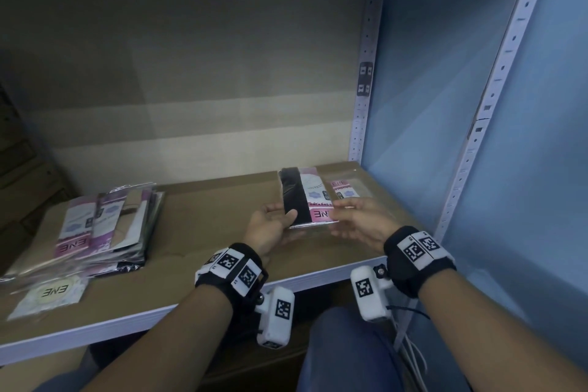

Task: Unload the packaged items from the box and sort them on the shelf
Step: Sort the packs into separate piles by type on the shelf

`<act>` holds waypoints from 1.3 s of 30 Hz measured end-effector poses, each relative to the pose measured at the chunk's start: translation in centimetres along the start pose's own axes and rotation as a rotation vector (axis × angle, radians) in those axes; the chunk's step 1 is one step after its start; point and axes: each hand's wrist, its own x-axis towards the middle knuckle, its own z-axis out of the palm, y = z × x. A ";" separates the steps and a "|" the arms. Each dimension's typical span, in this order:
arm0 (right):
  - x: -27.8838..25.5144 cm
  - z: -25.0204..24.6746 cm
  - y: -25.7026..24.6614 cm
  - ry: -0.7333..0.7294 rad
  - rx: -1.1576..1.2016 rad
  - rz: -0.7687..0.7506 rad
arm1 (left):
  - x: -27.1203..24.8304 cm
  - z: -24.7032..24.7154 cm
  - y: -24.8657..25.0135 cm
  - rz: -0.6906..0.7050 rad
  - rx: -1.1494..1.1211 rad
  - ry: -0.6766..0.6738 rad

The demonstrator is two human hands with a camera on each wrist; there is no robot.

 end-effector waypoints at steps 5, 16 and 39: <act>-0.2 0.4 -0.3 0.031 0.032 -0.013 | 0.0 -1.2 0.9 0.044 0.243 0.086; -1.0 -1.8 -1.1 0.029 -0.467 -0.113 | 1.1 -8.1 4.3 0.154 0.569 0.172; 0.2 4.1 -0.3 0.042 -0.203 -0.046 | 0.3 -5.3 1.4 0.047 -0.096 0.110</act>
